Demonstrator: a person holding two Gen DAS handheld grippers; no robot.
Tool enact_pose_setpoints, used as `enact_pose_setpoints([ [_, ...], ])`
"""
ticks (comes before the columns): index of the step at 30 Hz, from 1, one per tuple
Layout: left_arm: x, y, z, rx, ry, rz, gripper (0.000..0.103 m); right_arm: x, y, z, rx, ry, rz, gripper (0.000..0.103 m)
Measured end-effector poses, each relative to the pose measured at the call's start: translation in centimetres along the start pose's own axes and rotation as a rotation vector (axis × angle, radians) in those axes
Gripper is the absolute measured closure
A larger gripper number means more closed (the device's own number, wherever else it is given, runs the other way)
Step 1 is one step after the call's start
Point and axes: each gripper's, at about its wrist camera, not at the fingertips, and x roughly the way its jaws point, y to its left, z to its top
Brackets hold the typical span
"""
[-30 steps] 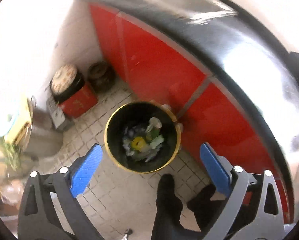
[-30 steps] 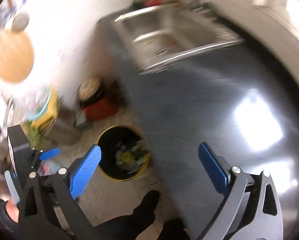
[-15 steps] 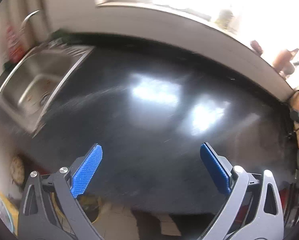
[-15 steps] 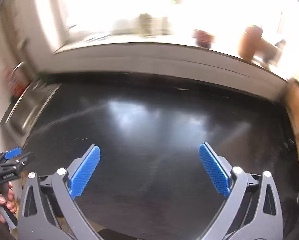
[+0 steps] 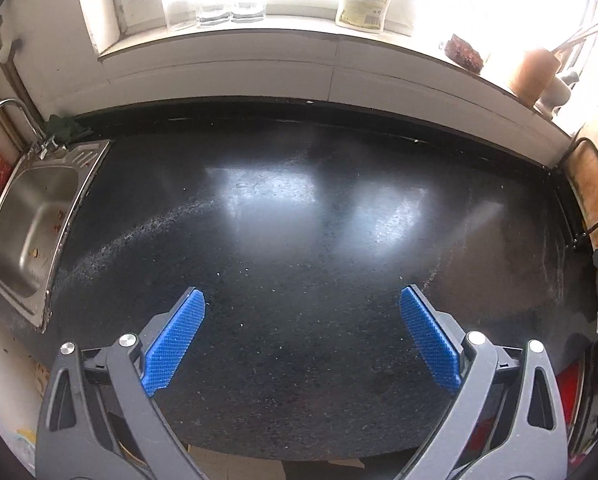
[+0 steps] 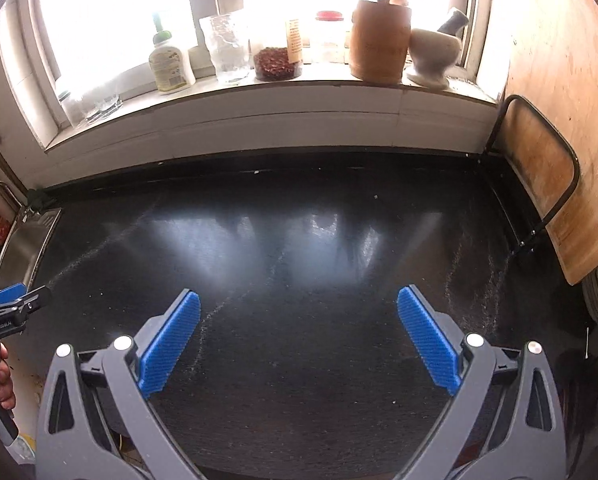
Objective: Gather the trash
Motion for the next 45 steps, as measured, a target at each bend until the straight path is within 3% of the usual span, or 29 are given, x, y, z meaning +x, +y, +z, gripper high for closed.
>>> enact_pose_setpoints([
  [45,-1.4,-0.9,-1.7,0.011,0.0,0.038,0.008,-1.0,0.1,-1.0,-0.036,0.024,0.031,0.007],
])
